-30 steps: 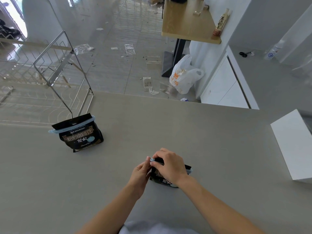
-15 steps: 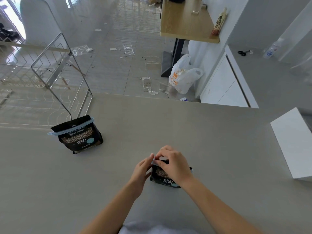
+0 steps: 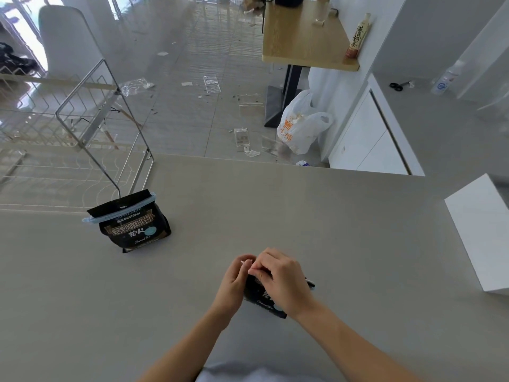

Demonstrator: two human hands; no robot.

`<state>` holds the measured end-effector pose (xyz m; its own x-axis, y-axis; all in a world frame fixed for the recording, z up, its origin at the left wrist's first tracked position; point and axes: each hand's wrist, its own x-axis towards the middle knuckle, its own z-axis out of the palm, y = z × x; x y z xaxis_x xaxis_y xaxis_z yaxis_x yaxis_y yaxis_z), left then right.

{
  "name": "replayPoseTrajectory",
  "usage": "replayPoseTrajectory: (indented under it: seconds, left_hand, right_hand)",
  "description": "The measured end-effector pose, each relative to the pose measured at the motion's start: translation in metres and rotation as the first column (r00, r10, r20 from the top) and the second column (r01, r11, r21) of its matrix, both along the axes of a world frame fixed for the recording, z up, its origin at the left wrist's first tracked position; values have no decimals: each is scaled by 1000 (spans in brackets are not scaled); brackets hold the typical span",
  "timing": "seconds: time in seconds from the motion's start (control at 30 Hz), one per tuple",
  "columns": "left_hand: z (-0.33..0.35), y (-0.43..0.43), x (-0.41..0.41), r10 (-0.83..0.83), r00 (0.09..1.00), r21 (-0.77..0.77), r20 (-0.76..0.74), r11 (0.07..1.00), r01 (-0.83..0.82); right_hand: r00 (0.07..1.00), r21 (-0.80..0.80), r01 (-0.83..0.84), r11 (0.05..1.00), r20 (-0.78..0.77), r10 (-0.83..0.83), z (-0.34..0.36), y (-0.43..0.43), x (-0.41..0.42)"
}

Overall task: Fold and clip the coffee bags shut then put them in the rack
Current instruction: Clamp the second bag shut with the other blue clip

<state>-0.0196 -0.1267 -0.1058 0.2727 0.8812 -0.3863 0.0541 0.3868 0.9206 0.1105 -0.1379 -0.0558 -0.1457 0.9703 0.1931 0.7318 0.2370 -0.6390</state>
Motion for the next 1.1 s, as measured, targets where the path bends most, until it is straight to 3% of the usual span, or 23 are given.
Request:
replayPoseTrajectory:
  seconds: [0.1, 0.3, 0.4, 0.77, 0.97, 1.1]
  left_hand:
    - [-2, 4, -2, -17, 999, 28, -39, 999, 18]
    - [-9, 1, -12, -35, 997, -55, -71, 998, 31]
    - [-9, 1, -15, -57, 996, -83, -72, 995, 51]
    - [-5, -5, -15, -1, 998, -126, -55, 992, -6]
    - [-5, 6, -26, -85, 988, -77, -129, 994, 75]
    - [10, 24, -25, 146, 955, 67, -259, 989, -133]
  right_hand:
    - [1000, -25, -20, 999, -7, 20, 3, -2, 4]
    - [980, -209, -13, 978, 193, 54, 0, -2, 18]
    - [968, -218, 4, 976, 245, 51, -5, 1, 15]
    - [989, -213, 67, 975, 143, -37, -16, -3, 10]
    - [996, -230, -21, 973, 78, 40, -9, -7, 16]
    - [997, -228, 16, 974, 76, 1, -5, -13, 49]
